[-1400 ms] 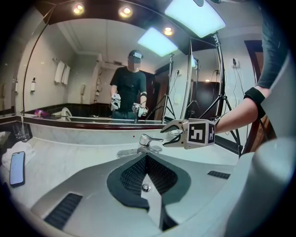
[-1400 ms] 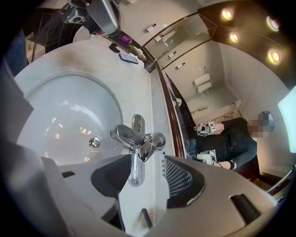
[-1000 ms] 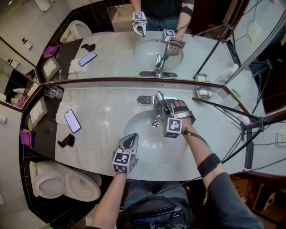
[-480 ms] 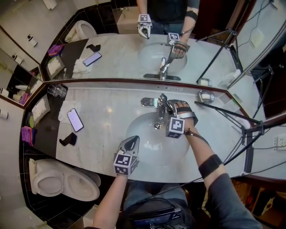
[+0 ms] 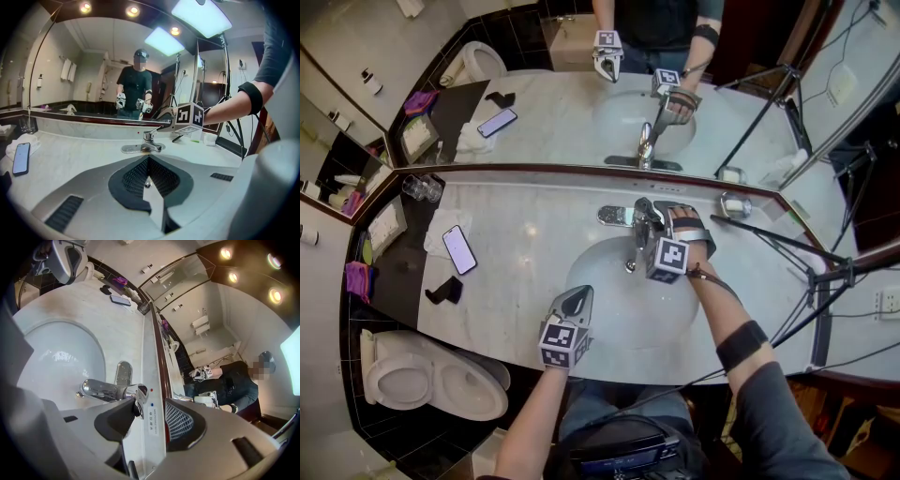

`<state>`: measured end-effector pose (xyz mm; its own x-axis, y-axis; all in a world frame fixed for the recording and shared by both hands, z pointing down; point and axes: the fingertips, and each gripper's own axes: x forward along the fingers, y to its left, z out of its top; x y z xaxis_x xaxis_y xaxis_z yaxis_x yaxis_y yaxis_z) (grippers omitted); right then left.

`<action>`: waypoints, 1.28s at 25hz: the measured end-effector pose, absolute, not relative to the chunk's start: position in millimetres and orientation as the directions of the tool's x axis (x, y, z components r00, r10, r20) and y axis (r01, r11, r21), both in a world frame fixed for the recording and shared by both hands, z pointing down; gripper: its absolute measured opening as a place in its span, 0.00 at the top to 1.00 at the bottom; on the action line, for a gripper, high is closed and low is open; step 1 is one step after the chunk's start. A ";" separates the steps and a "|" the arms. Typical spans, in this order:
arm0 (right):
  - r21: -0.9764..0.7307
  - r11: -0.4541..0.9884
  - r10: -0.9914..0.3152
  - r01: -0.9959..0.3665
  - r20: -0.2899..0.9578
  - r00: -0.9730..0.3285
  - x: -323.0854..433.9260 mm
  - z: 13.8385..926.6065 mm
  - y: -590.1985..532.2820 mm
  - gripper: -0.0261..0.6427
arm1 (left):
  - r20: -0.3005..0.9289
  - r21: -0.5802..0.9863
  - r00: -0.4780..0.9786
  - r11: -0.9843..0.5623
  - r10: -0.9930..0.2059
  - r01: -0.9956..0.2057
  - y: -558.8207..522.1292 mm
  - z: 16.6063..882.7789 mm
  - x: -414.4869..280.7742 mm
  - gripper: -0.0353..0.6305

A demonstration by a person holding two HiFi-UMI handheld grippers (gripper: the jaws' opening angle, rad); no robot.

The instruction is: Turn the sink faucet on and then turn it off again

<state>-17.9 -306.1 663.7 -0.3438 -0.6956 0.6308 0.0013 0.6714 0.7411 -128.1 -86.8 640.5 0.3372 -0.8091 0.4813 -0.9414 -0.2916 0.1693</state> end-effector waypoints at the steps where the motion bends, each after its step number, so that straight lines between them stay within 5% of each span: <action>1: 0.739 0.673 -0.695 -0.003 0.631 -0.344 -18.6 662.6 -307.6 0.64 | 0.481 0.169 0.336 -0.290 -0.810 -0.942 -86.9 640.2 -128.2 0.97; 24: 0.725 0.689 -0.673 0.001 0.640 -0.371 -28.6 632.7 -289.9 0.64 | 0.471 0.158 0.321 -0.280 -0.821 -0.947 -79.1 625.8 -140.5 0.97; 32: 0.730 0.681 -0.701 -0.056 0.628 -0.339 2.9 629.8 -265.6 0.72 | 0.446 0.149 0.334 -0.299 -0.830 -0.942 -78.5 606.7 -141.2 0.97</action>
